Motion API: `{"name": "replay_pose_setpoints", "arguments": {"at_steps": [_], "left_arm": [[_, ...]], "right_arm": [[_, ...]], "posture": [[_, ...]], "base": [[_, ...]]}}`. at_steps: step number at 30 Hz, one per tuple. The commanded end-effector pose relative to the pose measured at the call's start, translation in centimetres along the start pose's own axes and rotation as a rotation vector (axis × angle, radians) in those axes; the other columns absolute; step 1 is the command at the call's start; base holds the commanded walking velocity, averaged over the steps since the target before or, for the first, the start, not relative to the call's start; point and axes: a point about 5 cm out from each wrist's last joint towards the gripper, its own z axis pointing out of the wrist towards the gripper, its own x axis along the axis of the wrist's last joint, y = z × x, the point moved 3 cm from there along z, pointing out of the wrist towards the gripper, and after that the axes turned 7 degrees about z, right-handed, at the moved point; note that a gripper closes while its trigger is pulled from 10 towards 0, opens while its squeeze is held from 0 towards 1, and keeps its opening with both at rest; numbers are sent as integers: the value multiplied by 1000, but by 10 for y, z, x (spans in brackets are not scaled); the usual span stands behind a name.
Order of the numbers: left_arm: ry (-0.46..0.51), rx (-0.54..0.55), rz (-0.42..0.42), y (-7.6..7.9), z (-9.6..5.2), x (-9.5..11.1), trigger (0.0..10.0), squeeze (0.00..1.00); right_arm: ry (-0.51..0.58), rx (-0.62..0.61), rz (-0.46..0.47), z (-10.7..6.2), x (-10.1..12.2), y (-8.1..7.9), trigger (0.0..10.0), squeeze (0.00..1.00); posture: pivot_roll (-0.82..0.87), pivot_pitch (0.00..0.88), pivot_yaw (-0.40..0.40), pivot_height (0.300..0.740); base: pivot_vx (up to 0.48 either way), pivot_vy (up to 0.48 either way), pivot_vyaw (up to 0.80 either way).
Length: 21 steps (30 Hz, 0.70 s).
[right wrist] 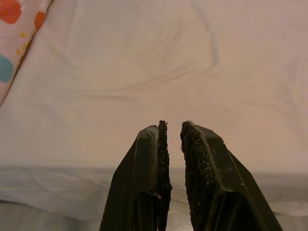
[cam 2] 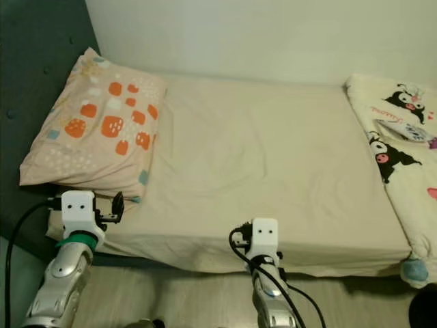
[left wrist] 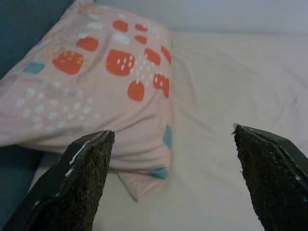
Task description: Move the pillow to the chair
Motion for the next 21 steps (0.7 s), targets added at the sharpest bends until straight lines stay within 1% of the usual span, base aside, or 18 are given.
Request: {"name": "replay_pose_setpoints", "arguments": {"at_steps": [1, 4, 5, 6, 7, 8, 14, 21], "left_arm": [[-30, 2, -1, 1, -2, -8, 10000, 0], [-23, -13, 28, 5, -1, -6, 10000, 0], [-23, -13, 28, 5, -1, -6, 10000, 0], [-21, -14, 11, 7, -2, -5, 10000, 0], [-25, -9, -20, 7, -3, -6, 10000, 0], [-32, -4, -31, 7, -4, -8, 10000, 0], [-35, -17, -17, 8, -4, -9, 10000, 0], [-37, -18, -16, 9, -2, -9, 10000, 0]], "right_arm": [[-28, -11, -5, -2, -7, 3, 10000, 0], [-19, -15, -5, -2, -3, 5, 10000, 0], [-19, -15, -5, -2, -3, 5, 10000, 0], [-19, -16, -12, -2, -3, 7, 10000, 0], [-20, -16, -15, -3, -3, 7, 10000, 0], [-20, -18, -17, -4, -4, 8, 10000, 0], [-16, -41, -8, -7, -6, 11, 10000, 0], [-21, -33, -10, -8, -7, 9, 10000, 0]], "posture": [[41, 44, 29, 740], [12, 64, 15, 740], [12, 64, 15, 740], [2, 70, 12, 740], [-14, 76, 22, 740], [-20, 79, 31, 740], [-28, 71, 58, 740], [-31, 63, 56, 740]], "base": [[0, 0, 0], [0, -480, 0], [0, -480, 0], [0, -480, 0], [0, 0, 0], [0, 0, 0], [0, 0, 0], [0, 0, 0]]}}
